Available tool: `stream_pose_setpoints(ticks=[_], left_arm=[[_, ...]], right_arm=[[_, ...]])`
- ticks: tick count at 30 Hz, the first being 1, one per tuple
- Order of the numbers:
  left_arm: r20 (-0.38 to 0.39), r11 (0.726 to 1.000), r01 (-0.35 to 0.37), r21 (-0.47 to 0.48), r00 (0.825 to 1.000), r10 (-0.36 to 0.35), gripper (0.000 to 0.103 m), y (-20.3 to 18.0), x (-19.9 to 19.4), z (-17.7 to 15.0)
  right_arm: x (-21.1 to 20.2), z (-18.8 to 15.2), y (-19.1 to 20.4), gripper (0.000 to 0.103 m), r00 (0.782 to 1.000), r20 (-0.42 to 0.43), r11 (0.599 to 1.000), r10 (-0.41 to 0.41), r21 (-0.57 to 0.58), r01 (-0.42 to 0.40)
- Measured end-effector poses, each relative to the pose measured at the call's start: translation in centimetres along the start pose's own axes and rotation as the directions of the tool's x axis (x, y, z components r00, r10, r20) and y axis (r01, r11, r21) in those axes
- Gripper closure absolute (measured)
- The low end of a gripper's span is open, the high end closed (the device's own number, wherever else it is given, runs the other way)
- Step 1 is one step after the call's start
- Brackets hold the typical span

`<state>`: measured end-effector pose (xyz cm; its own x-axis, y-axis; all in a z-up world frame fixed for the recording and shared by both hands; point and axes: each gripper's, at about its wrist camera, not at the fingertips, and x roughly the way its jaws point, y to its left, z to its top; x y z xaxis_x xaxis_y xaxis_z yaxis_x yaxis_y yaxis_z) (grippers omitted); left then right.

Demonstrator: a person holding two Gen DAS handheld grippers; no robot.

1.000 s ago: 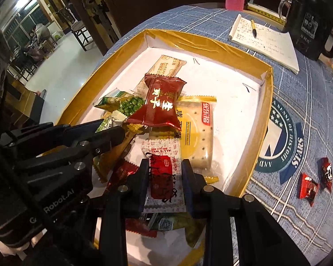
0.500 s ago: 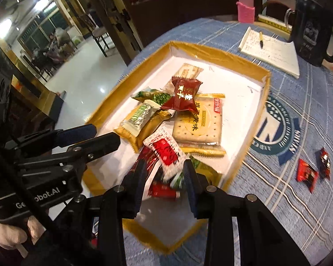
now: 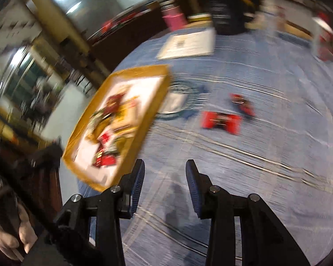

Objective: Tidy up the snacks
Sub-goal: 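Move both tools back toward the last two red candies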

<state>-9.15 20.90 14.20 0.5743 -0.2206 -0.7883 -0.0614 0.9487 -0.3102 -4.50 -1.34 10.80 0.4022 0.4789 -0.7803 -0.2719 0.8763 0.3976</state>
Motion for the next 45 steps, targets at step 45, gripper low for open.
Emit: stream_pose_setpoints(ticks=[45], left_arm=[[-0.156,0.99,0.111,0.088,0.983,-0.096,0.035,-5.3,7.9,-0.2]], right_arm=[[5.9,10.8,-10.2,0.064,0.981,-0.081,0.98,-0.178,-0.104,0.169]])
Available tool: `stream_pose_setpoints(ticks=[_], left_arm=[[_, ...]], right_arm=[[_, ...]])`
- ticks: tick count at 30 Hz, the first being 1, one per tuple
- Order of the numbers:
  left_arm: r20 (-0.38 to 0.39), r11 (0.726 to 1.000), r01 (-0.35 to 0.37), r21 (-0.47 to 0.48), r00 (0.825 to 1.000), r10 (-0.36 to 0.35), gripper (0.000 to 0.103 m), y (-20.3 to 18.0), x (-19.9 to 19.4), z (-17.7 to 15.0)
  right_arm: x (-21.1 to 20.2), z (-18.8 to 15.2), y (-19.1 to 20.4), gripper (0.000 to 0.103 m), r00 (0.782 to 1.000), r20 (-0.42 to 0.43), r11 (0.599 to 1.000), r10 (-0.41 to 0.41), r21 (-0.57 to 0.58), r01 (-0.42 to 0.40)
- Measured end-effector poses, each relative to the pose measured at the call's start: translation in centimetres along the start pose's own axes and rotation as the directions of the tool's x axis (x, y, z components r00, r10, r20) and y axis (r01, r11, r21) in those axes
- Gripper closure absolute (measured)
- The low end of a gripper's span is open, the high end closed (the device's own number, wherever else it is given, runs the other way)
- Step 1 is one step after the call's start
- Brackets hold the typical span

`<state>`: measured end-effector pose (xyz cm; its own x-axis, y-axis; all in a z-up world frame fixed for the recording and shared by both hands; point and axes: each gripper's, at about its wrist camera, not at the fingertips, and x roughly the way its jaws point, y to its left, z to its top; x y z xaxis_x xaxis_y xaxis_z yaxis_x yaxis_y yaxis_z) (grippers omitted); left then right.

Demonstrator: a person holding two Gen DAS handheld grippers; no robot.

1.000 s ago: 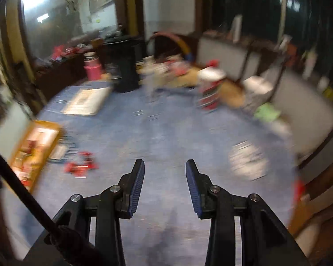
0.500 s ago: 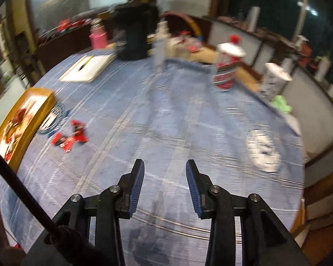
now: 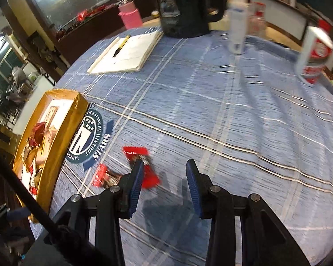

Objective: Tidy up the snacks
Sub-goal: 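Move both tools back toward the last two red candies, then grasp a red candy with the left tool while the right tool grasps the other red candy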

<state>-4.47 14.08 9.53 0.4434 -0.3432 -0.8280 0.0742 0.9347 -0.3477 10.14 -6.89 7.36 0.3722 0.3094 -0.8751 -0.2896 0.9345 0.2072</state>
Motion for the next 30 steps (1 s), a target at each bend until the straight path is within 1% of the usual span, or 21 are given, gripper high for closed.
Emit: stream_pose_setpoints(ticks=[3,7,8,9,10,11,15,17,19,20,22,24,26,28,30], left_arm=[[-0.005,1.0,0.027,0.003,1.0,-0.027,0.035,0.5,0.0,0.4],[-0.006,0.999,0.032,0.021,0.999,-0.032,0.035,0.6,0.2,1.3],[-0.007,0.999,0.035,0.034,0.999,-0.035,0.035,0.4,0.3,1.7],[-0.01,0.998,0.034,0.045,0.999,-0.034,0.035,0.3,0.5,2.0],[-0.018,0.997,0.034,0.063,0.999,-0.033,0.035,0.0,0.9,2.4],[-0.026,0.997,0.036,0.074,0.999,-0.034,0.035,-0.2,1.3,2.8],[-0.072,0.982,0.043,0.182,0.997,-0.03,0.035,-2.4,3.9,4.5],[-0.099,0.969,0.049,0.244,0.995,-0.025,0.035,-3.6,5.5,5.2],[-0.135,0.946,0.056,0.318,0.991,-0.013,0.035,-5.0,7.7,6.0],[-0.144,0.941,0.056,0.335,0.99,-0.008,0.035,-5.3,8.3,6.2],[-0.166,0.921,0.062,0.385,0.986,0.003,0.035,-6.1,10.3,7.0],[-0.177,0.915,0.049,0.401,0.984,0.025,0.035,-6.1,11.9,7.7],[-0.206,0.917,0.064,0.394,0.978,0.02,0.035,-5.9,12.9,8.0],[-0.254,0.92,0.092,0.38,0.967,0.008,0.037,-5.6,13.8,7.8],[-0.293,0.913,0.142,0.382,0.956,-0.026,0.038,-6.0,13.7,6.9]], right_arm=[[1.9,0.2,2.0,0.063,0.999,-0.028,0.999,-0.015,-0.048,0.014],[3.4,-0.2,3.5,0.063,0.996,-0.041,0.992,-0.081,-0.105,0.076],[3.6,-0.2,3.5,0.07,0.995,-0.045,0.991,-0.085,-0.105,0.08],[3.7,-0.4,3.4,0.089,0.995,-0.052,0.992,-0.082,-0.099,0.077],[3.9,-0.5,3.4,0.09,0.995,-0.065,0.993,-0.076,-0.091,0.07],[3.8,-0.6,3.4,0.09,0.995,-0.062,0.994,-0.077,-0.086,0.071],[2.9,-1.7,2.6,0.091,0.995,-0.065,0.996,-0.078,-0.054,0.074],[2.1,-2.6,1.8,0.091,0.995,-0.072,0.997,-0.072,-0.019,0.071],[0.9,-3.8,0.8,0.091,0.996,-0.068,0.998,-0.061,0.023,0.063],[0.3,-4.4,0.4,0.09,0.996,-0.065,0.997,-0.059,0.039,0.062],[-0.9,-5.5,-0.4,0.09,0.997,-0.059,0.996,-0.052,0.074,0.056],[-2.0,-6.5,-1.1,0.09,0.998,-0.051,0.993,-0.042,0.108,0.047],[-2.8,-7.1,-1.5,0.09,0.998,-0.044,0.99,-0.036,0.137,0.042],[-3.8,-7.9,-2.2,0.09,0.999,-0.031,0.985,-0.027,0.17,0.032],[-4.4,-8.3,-2.4,0.09,1.0,-0.019,0.981,-0.019,0.19,0.022]])
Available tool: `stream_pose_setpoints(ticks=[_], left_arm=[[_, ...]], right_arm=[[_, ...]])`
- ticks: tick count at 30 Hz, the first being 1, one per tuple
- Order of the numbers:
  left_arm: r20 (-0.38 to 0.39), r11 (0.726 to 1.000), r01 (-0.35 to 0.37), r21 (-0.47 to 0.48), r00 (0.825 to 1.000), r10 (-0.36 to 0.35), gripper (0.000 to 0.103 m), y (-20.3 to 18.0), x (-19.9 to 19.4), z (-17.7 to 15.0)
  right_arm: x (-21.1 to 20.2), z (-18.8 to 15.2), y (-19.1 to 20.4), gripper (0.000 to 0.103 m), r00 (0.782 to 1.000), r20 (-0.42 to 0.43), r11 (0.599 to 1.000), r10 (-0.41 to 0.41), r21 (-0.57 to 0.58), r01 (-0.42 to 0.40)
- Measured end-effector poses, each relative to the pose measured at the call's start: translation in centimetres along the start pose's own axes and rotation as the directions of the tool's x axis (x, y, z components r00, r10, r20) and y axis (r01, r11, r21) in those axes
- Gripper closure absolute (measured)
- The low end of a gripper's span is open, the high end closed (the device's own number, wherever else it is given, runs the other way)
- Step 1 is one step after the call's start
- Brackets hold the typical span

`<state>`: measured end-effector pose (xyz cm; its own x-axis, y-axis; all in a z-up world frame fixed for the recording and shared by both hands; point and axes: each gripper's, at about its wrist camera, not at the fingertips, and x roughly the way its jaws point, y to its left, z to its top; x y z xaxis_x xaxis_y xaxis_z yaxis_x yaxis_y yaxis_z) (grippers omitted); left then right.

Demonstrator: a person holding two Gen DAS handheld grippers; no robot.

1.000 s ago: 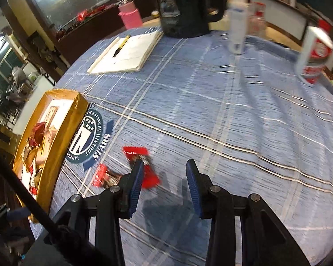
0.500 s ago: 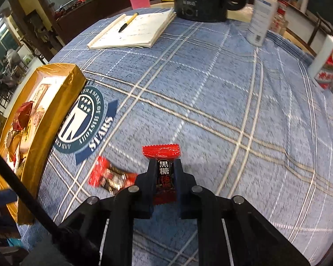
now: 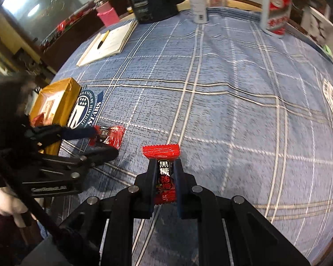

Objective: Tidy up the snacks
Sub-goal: 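Grasp a red candy with the left tool while the right tool grasps the other red candy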

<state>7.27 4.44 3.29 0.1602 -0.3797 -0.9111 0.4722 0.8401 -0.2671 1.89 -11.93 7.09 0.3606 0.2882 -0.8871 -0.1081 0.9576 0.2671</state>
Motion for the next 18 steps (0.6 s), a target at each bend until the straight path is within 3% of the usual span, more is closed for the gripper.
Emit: stream_pose_setpoints(ticks=[3,5,8,12,18], left_arm=[[-0.053,0.995,0.1,0.027,0.994,-0.098,0.045,-1.7,-0.1,-1.4],[-0.046,0.995,0.096,0.041,0.995,-0.094,0.045,-2.5,-0.7,-1.8],[0.012,0.994,0.099,-0.043,0.995,-0.098,0.045,-1.8,-1.7,-1.7],[0.06,0.985,-0.008,-0.172,0.998,0.018,0.044,0.0,-0.9,-0.4],[0.075,0.98,-0.12,-0.158,0.988,0.133,0.045,-0.7,1.0,0.1]], right_arm=[[-0.7,-0.6,-0.7,0.09,1.0,0.004,0.999,0.031,0.035,-0.031],[-0.8,-1.0,-0.8,0.09,0.999,0.003,0.998,0.04,0.043,-0.04],[-1.0,-1.7,-0.9,0.09,0.999,0.006,0.999,0.033,0.04,-0.033],[-1.1,-2.2,-1.3,0.09,0.999,0.008,0.997,0.04,0.063,-0.04],[-1.4,-3.0,-1.2,0.09,0.999,0.009,0.998,0.037,0.059,-0.037]])
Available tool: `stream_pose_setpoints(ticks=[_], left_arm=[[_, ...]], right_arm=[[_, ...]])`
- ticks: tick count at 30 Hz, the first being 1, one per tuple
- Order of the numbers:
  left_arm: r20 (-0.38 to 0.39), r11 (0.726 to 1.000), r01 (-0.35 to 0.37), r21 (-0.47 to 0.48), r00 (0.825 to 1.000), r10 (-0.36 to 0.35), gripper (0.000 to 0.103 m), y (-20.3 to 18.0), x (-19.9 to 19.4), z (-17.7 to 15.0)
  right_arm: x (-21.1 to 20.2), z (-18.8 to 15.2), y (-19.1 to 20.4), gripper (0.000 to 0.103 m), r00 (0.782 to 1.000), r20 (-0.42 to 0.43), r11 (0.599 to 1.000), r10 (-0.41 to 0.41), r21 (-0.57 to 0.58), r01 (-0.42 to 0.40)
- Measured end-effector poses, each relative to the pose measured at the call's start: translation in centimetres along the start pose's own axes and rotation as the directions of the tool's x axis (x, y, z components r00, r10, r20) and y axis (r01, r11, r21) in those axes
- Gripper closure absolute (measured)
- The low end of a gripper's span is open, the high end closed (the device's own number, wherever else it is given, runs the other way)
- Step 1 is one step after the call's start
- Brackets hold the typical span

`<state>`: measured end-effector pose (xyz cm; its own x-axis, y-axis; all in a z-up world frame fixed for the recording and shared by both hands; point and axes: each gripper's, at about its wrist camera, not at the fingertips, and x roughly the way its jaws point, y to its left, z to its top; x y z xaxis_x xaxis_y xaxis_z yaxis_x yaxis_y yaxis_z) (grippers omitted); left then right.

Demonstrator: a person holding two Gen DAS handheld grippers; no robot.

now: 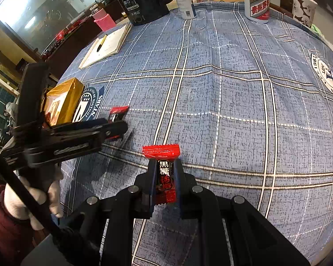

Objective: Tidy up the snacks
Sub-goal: 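Grasp a red candy with the left tool while the right tool grasps the other red candy, then carry both red candies over the white tray and open both tools to release them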

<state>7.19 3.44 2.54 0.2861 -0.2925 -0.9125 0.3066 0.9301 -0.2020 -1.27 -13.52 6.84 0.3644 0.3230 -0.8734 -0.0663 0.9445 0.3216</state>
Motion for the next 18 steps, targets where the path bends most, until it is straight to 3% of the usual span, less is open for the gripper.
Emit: stream_pose_setpoints(ticks=[1,3,8,18], left_arm=[[0.003,1.0,-0.02,0.014,1.0,0.02,0.048,-0.3,0.0,-0.2],[0.01,0.997,-0.067,0.04,0.998,0.066,0.075,-0.7,0.1,0.0],[0.028,0.999,-0.044,-0.008,0.999,0.044,0.074,0.6,-0.9,-1.0],[0.143,0.993,0.029,-0.112,0.99,-0.013,0.074,1.5,-7.6,-4.3]], right_arm=[[0.0,-0.2,0.0,0.09,1.0,-0.001,1.0,-0.001,0.0,0.001],[-0.1,-0.5,-0.1,0.09,1.0,-0.002,1.0,-0.001,-0.001,0.001],[0.1,-0.9,0.3,0.09,1.0,-0.008,1.0,-0.002,-0.013,0.002],[0.1,-2.0,2.5,0.09,1.0,-0.005,0.994,-0.016,-0.105,0.015]])
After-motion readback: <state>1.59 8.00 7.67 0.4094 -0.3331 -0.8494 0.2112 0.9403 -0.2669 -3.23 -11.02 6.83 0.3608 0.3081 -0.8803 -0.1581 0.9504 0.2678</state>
